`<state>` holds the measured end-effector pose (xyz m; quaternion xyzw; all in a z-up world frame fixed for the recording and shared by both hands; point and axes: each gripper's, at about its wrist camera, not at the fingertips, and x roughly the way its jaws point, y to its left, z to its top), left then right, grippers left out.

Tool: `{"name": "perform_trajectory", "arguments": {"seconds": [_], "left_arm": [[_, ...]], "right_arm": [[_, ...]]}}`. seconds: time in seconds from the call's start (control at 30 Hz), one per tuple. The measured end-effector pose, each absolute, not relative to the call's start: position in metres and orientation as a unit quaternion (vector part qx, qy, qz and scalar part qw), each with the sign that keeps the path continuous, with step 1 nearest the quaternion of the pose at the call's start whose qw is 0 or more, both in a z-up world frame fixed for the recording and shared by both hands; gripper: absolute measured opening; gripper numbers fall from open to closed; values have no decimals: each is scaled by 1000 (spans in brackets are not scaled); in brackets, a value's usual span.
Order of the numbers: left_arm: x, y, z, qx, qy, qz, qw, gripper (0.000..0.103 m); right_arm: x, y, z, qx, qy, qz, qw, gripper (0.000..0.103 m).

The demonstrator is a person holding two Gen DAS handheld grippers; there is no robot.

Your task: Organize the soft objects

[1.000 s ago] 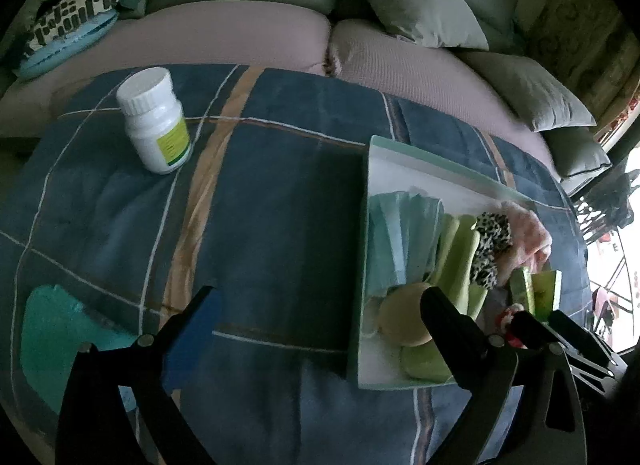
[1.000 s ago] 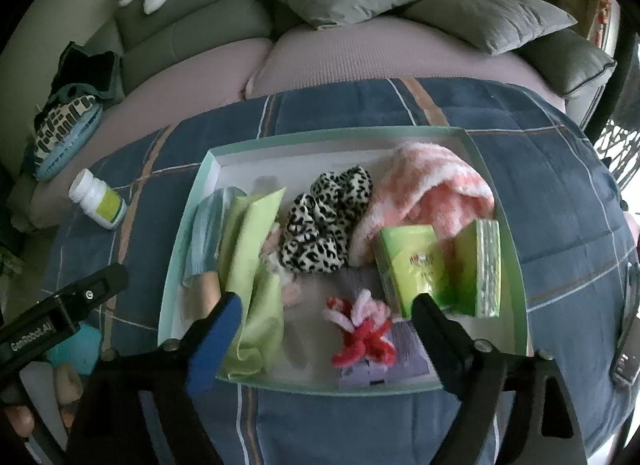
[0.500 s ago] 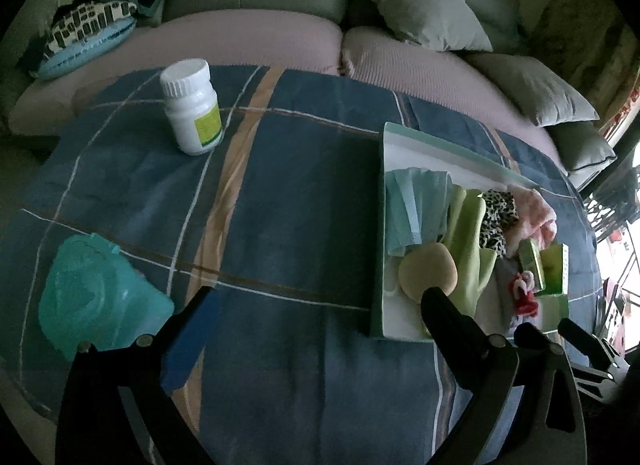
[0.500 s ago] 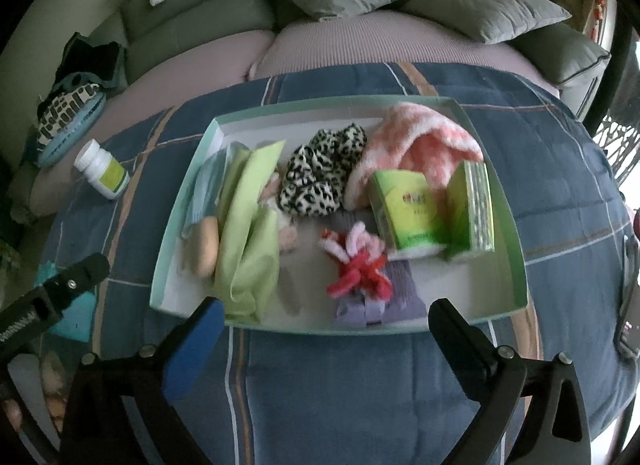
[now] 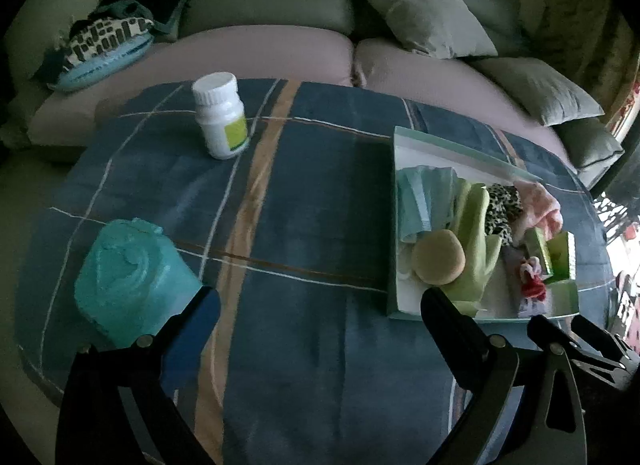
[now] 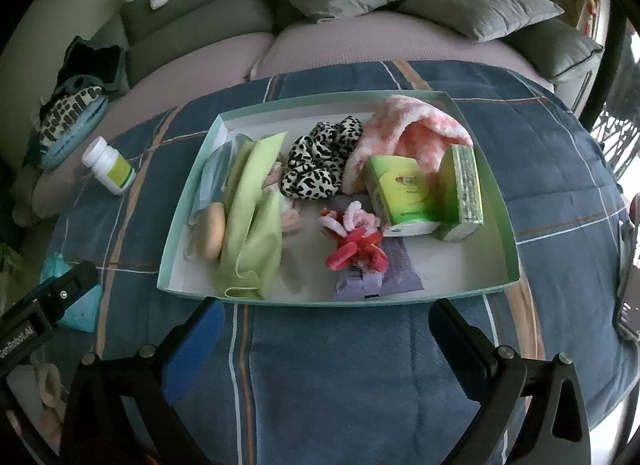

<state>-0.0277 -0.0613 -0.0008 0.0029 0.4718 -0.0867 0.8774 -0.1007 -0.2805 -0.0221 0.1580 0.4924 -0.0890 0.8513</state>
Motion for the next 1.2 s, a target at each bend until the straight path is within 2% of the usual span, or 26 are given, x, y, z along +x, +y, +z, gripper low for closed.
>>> {"name": "perform_trajectory", "arguments": {"seconds": [1.2], "left_arm": [[-29,-79,-13,68,475,-59,875,100]], "right_arm": [[-95,-283,-27,136,497,-90,852,103]]}}
